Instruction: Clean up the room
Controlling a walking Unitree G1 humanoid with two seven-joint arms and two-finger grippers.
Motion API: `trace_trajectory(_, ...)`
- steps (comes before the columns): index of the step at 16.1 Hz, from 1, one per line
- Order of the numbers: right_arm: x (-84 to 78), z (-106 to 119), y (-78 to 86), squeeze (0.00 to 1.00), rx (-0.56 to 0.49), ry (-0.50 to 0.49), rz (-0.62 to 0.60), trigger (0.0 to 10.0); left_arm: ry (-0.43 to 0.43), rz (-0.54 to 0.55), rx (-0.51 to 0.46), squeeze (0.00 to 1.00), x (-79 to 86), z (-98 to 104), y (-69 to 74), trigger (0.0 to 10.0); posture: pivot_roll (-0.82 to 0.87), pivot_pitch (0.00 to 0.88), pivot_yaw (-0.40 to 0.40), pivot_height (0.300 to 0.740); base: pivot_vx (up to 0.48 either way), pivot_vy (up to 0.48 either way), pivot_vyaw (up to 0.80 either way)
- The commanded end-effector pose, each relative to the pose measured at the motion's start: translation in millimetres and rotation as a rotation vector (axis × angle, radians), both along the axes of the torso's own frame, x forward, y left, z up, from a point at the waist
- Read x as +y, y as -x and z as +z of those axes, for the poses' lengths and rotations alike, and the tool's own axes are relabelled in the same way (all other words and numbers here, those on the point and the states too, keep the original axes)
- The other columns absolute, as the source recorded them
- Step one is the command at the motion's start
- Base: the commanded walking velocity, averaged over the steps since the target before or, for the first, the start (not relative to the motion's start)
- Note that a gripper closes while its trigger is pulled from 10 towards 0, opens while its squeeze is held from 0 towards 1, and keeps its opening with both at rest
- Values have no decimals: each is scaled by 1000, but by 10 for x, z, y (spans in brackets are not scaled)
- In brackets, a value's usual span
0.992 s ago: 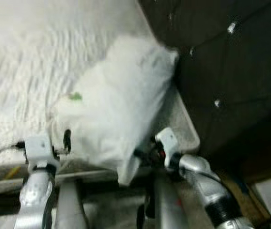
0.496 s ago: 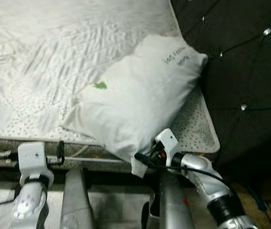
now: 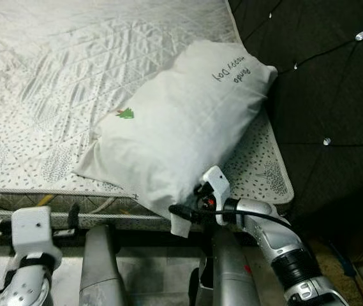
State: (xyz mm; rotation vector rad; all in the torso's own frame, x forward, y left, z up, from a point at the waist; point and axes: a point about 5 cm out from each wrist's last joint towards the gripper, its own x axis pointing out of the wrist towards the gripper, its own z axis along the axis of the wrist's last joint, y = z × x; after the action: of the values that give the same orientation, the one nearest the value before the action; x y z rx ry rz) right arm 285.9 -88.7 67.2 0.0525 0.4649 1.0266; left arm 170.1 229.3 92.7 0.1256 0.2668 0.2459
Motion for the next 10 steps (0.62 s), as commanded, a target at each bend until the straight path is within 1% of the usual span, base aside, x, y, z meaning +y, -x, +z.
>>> trace_trajectory(1,151,100,-14,0,3,-67,48,10000,-1,-1,6,0,27,22,28,10000,184,160,-110,551,0,0,0)
trace_trajectory(2,164,107,-48,0,49,-99,4,10000,-5,3,2,0,53,40,19,10000,188,159,-109,551,0,0,0)
trace_trajectory(3,182,118,-73,0,61,-118,-32,4706,-12,9,-4,0,84,68,0,10000,190,160,-109,551,0,0,0)
trace_trajectory(4,223,125,-145,0,85,-151,-160,0,-21,17,-18,0,125,112,-34,10000,191,162,-108,551,0,0,0)
trace_trajectory(5,245,126,-188,0,98,-173,-253,0,-19,20,-19,0,133,116,-39,10000,190,162,-107,551,0,0,0)
trace_trajectory(6,259,119,-193,0,114,-188,-288,0,-1,19,-16,0,124,96,-35,10000,190,162,-107,551,0,0,0)
trace_trajectory(8,293,89,-173,0,107,-160,-297,0,16,5,-3,0,52,56,-28,10000,181,151,-102,551,0,0,0)
trace_trajectory(9,292,86,-192,0,108,-156,-328,0,22,-5,-4,0,21,54,-54,10000,176,157,-102,551,0,0,0)
trace_trajectory(10,280,91,-223,0,104,-153,-384,0,27,0,-12,0,23,61,-89,10000,172,155,-104,551,0,0,0)
